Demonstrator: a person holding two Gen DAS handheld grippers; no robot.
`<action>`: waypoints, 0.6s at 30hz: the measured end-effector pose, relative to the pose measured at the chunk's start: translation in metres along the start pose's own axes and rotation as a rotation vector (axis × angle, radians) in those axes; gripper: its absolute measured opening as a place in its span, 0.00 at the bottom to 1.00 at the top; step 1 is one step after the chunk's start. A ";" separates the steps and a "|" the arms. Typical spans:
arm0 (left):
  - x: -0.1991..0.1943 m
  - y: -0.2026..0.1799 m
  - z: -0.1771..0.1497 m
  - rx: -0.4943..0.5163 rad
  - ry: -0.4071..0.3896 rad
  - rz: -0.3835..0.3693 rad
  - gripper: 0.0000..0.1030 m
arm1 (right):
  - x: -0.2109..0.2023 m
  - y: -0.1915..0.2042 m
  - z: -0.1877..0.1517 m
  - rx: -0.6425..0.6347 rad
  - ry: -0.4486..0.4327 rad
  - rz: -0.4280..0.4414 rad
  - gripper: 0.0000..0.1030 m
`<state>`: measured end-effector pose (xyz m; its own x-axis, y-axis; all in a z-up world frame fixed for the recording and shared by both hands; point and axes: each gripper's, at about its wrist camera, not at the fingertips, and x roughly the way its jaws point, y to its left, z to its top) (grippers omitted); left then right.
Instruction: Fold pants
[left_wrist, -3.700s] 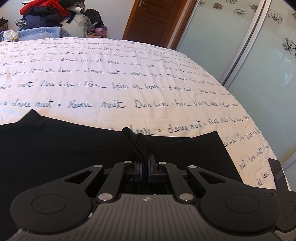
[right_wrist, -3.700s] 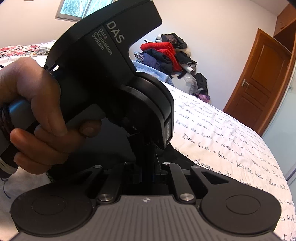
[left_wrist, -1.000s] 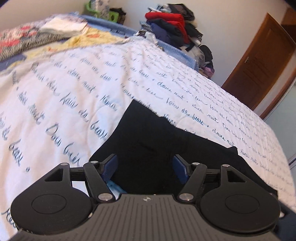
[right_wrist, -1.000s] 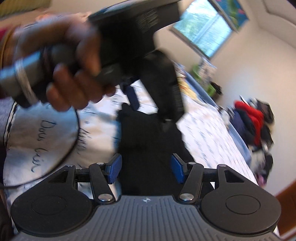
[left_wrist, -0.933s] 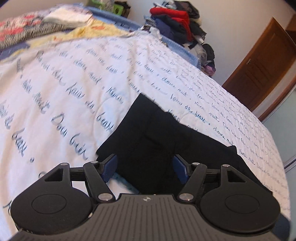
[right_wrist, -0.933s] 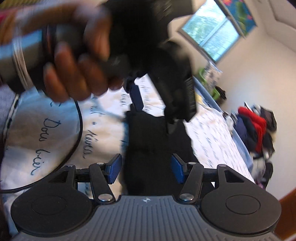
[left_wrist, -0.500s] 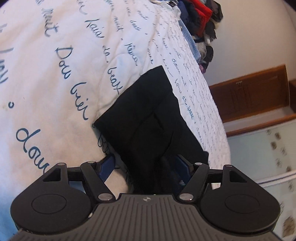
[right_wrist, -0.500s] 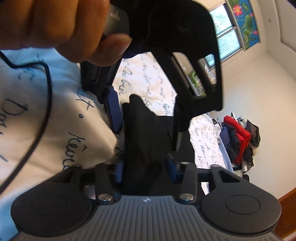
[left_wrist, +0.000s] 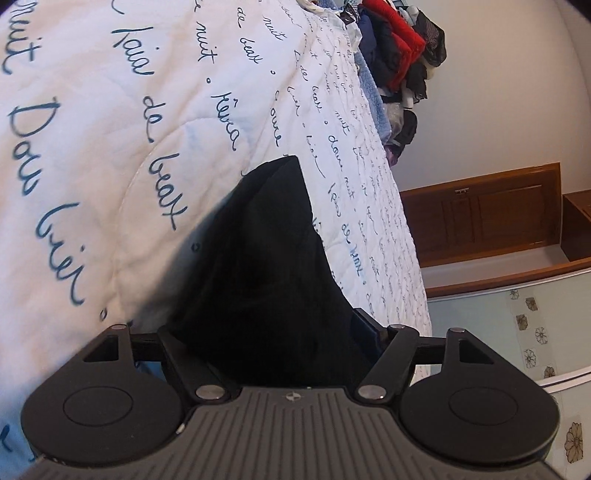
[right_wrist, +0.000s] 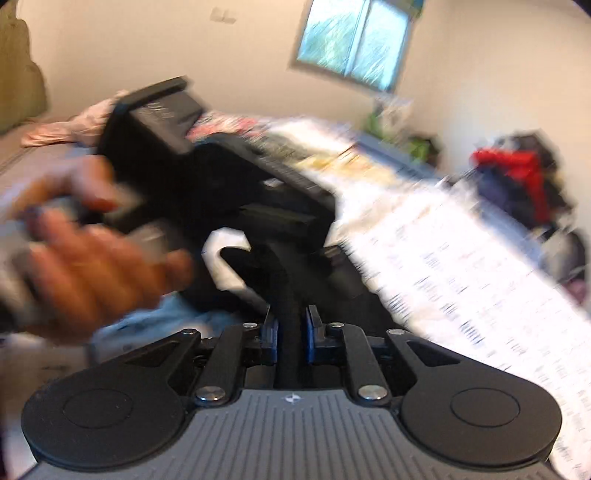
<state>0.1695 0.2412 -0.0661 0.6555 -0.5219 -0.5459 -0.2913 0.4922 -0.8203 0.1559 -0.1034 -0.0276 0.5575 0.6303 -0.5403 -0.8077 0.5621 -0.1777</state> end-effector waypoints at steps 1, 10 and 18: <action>0.002 -0.001 0.001 0.004 -0.002 0.004 0.67 | -0.006 -0.003 0.001 0.011 0.000 0.033 0.14; 0.007 -0.008 -0.001 0.080 -0.048 0.107 0.34 | -0.001 -0.054 0.001 0.213 0.027 0.001 0.14; -0.006 -0.060 -0.039 0.349 -0.210 0.244 0.22 | 0.015 -0.055 -0.010 0.305 0.051 0.014 0.14</action>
<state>0.1559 0.1874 -0.0200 0.7341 -0.2279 -0.6397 -0.2260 0.8063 -0.5467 0.2070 -0.1303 -0.0344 0.5301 0.6156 -0.5832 -0.7162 0.6932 0.0808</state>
